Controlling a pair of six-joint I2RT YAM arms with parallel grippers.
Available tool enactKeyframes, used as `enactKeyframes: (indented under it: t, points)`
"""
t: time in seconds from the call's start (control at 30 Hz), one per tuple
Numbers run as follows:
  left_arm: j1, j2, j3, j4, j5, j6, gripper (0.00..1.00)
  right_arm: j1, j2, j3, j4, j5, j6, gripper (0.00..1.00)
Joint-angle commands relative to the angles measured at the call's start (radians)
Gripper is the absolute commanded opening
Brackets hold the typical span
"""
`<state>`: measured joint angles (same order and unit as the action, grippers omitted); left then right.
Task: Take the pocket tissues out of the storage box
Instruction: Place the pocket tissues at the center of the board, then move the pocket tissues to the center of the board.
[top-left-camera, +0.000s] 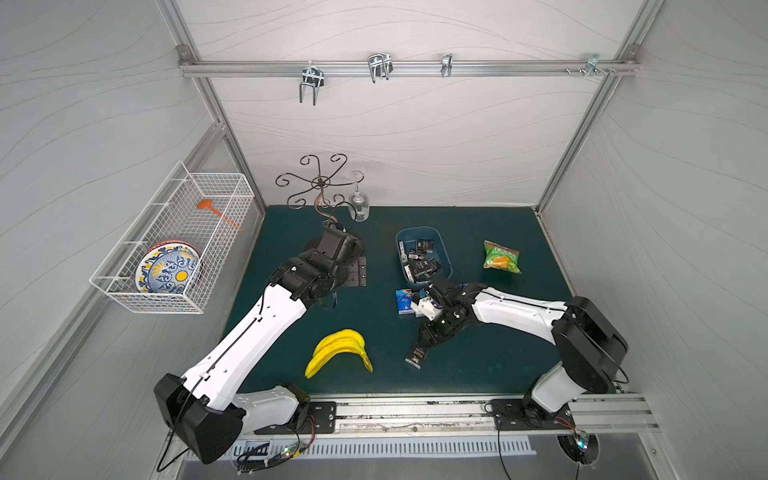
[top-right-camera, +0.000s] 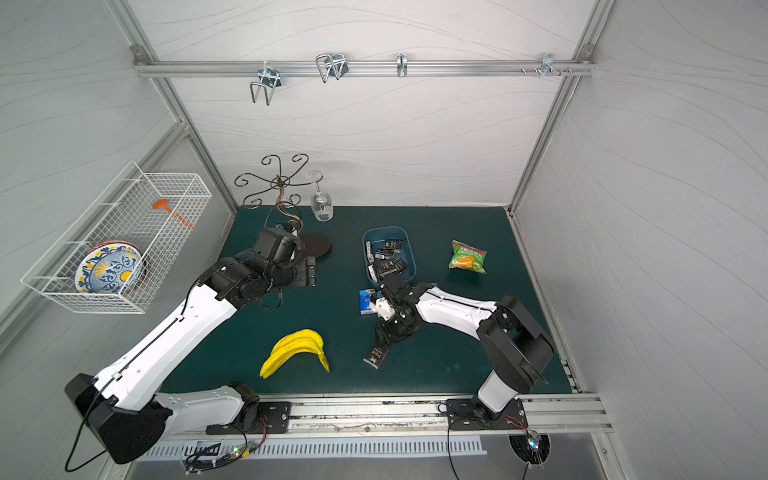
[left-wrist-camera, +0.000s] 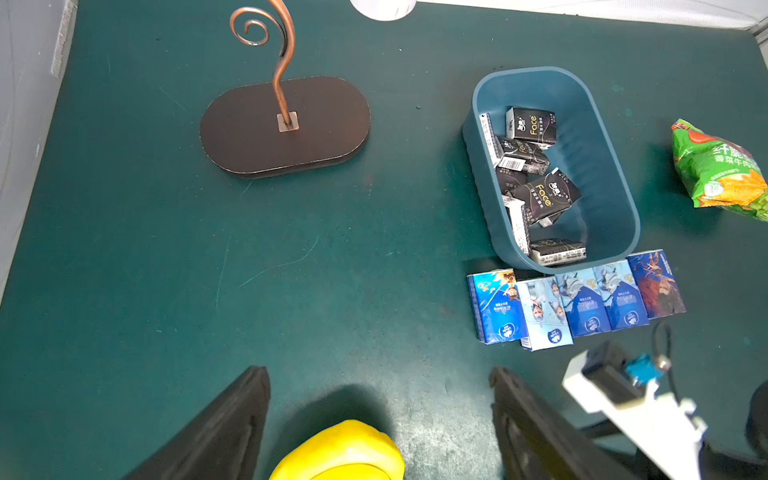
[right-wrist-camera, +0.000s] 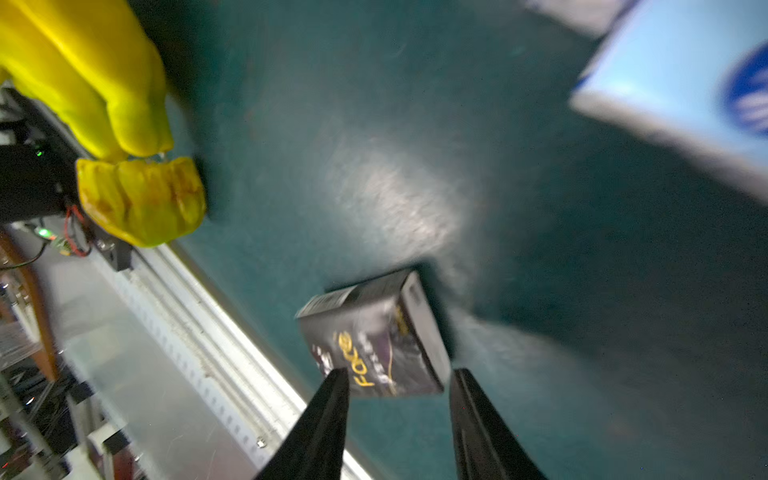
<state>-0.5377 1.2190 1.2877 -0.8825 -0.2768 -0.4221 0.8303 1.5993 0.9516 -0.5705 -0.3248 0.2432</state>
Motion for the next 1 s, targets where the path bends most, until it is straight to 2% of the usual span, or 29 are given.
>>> enactKeyframes:
  t: [0.0,0.1,0.2,0.33,0.43,0.67,0.97]
  points:
    - [0.003,-0.009,0.051,0.008,-0.007,0.003,0.87,-0.022,-0.062,0.037,-0.066,0.094,-0.006,0.48]
    - [0.002,-0.003,0.056,0.010,-0.002,0.003,0.87,-0.015,-0.142,0.038,-0.078,0.117,0.042,0.50]
    - [0.004,0.000,0.058,0.013,0.003,0.005,0.87,0.026,-0.223,0.011,-0.076,0.180,0.146,0.50]
    - [0.003,0.011,0.071,0.013,0.011,0.006,0.87,0.082,-0.320,-0.107,0.019,0.207,0.404,0.50]
    - [0.003,0.013,0.071,0.017,0.013,0.008,0.87,0.134,-0.344,-0.189,0.093,0.185,0.521,0.51]
    - [0.002,0.015,0.083,0.013,0.018,0.013,0.87,0.224,-0.276,-0.267,0.196,0.206,0.607,0.53]
    - [0.002,0.018,0.094,0.000,0.008,0.021,0.87,0.234,-0.173,-0.255,0.276,0.227,0.628,0.55]
